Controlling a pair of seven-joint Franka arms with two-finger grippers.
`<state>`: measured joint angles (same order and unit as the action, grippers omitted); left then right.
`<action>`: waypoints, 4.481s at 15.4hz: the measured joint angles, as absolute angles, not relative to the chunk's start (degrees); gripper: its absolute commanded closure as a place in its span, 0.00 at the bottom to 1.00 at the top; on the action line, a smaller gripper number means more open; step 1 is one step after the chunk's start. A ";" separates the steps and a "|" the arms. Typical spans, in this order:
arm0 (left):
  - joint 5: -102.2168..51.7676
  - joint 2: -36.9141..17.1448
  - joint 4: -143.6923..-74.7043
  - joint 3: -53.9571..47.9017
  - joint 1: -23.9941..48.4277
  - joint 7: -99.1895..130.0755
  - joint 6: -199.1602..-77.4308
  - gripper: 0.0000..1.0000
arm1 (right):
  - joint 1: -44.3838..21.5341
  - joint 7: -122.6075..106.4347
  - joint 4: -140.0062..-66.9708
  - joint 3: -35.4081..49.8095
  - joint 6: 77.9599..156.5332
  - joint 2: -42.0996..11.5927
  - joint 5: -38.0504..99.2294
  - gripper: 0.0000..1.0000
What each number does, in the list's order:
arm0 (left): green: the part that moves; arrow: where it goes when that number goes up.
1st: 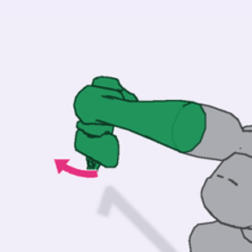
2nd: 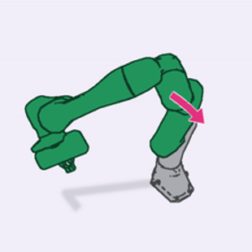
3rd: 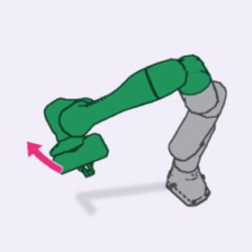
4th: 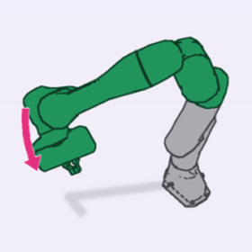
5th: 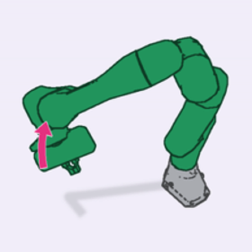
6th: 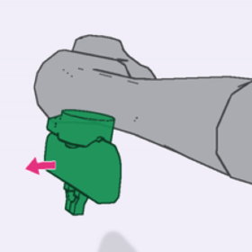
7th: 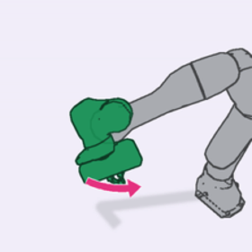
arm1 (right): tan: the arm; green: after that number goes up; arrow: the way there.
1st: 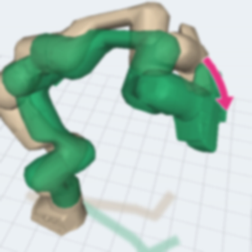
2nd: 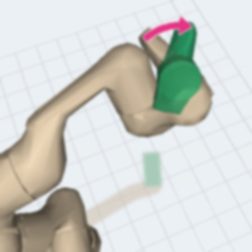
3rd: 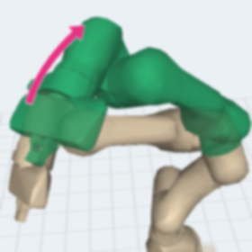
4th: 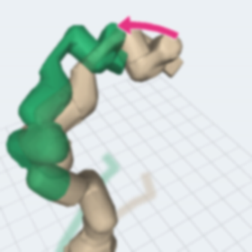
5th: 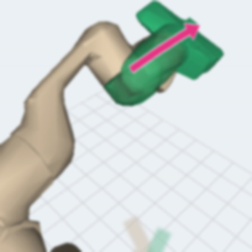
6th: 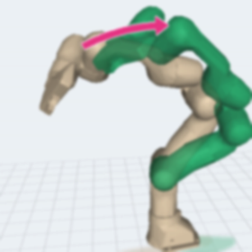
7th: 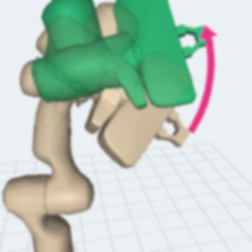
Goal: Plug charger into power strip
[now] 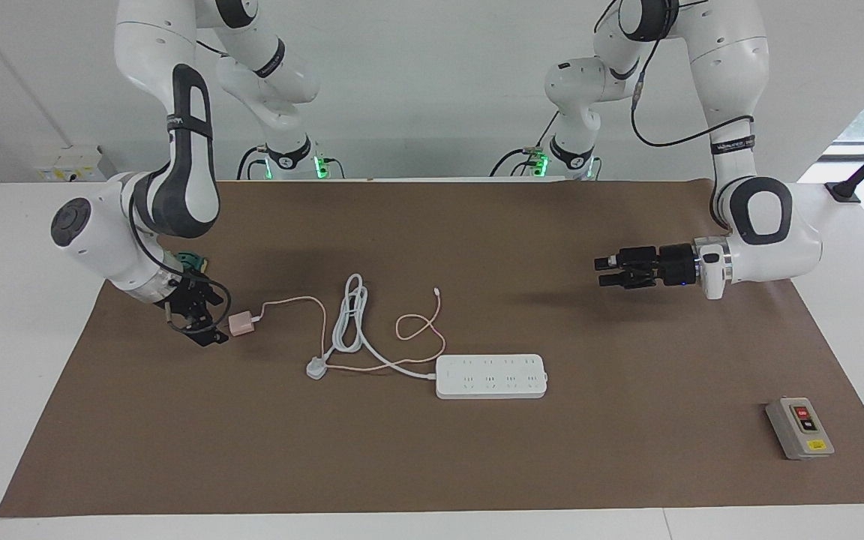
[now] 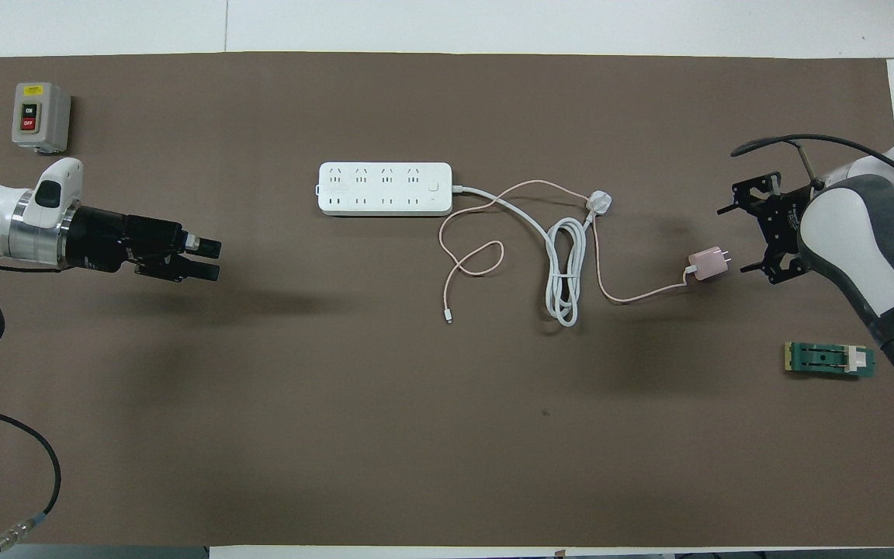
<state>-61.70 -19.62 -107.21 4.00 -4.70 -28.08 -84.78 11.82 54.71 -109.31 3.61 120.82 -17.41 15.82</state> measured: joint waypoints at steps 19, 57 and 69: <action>-78.99 -25.58 -107.19 2.97 -4.69 -36.20 -77.81 0.00 | 12.58 48.67 -117.33 3.48 126.86 -16.23 21.82 0.00; -79.13 -26.04 -107.35 2.90 -3.17 -31.21 -79.13 0.00 | 14.32 43.33 -118.23 3.41 126.86 -18.05 25.51 0.21; -79.09 -26.07 -107.35 2.89 -2.10 -30.68 -82.46 0.00 | 14.37 43.30 -114.98 3.22 122.15 -18.03 25.51 1.00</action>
<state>-79.09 -26.07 -107.35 2.89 -2.10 -30.68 -82.46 14.37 43.30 -114.98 3.22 122.15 -18.03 25.51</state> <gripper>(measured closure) 0.000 0.529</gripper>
